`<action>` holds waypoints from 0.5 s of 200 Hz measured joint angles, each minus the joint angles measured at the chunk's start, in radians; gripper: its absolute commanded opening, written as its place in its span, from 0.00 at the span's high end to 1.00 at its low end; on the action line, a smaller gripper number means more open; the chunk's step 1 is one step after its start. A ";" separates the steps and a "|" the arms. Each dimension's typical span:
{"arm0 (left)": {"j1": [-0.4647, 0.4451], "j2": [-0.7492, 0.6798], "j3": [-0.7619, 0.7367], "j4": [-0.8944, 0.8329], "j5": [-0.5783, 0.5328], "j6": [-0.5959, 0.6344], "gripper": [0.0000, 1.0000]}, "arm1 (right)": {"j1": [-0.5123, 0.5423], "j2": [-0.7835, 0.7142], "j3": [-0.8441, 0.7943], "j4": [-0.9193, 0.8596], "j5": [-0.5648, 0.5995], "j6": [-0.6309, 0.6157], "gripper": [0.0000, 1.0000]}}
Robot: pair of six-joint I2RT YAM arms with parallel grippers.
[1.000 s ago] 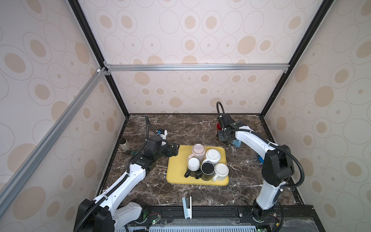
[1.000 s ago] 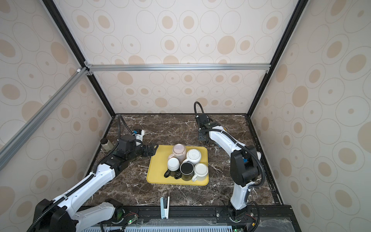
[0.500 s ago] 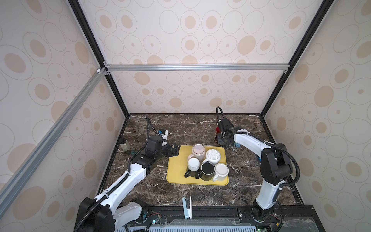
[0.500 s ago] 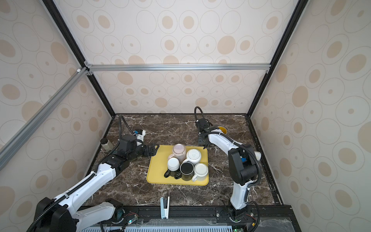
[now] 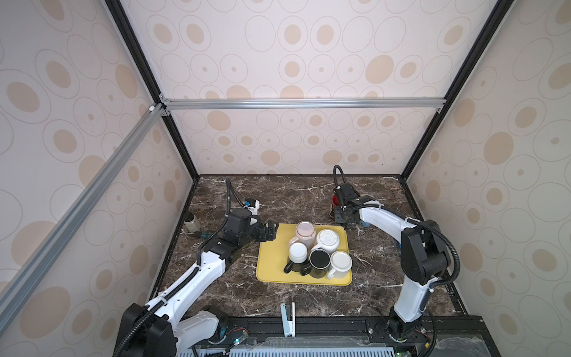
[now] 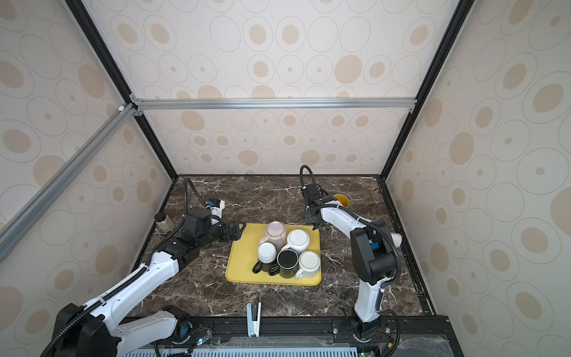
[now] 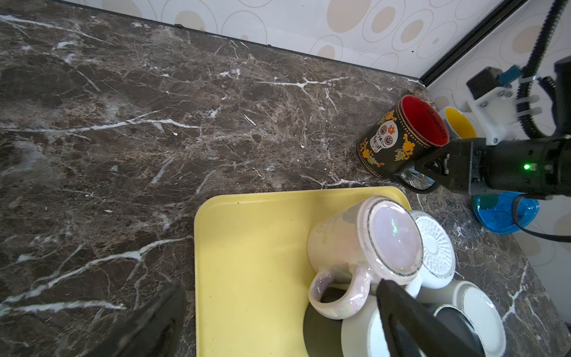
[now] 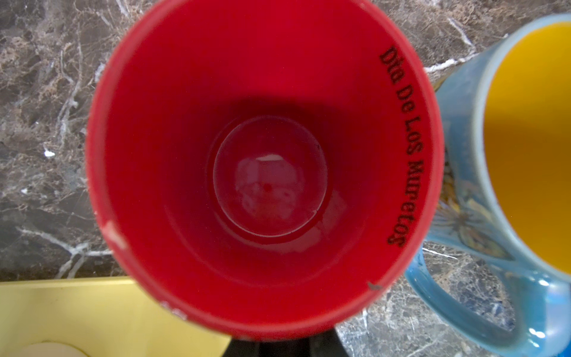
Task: Turn the mug right side up
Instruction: 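Lower the skull mug upright beside the butterfly mug and open the right gripper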
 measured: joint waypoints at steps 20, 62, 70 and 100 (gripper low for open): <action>-0.003 0.000 0.000 0.001 0.000 0.000 0.03 | 0.000 -0.013 -0.032 0.030 0.006 0.000 0.95; -0.013 0.000 0.000 0.002 0.000 0.000 0.03 | 0.000 -0.027 -0.051 0.038 0.014 -0.007 0.82; -0.015 0.000 0.000 0.002 0.000 0.000 0.03 | 0.000 -0.028 -0.052 0.038 0.014 -0.009 0.79; -0.022 0.005 0.000 0.002 -0.002 0.000 0.03 | -0.001 -0.032 -0.053 0.039 0.014 -0.012 0.69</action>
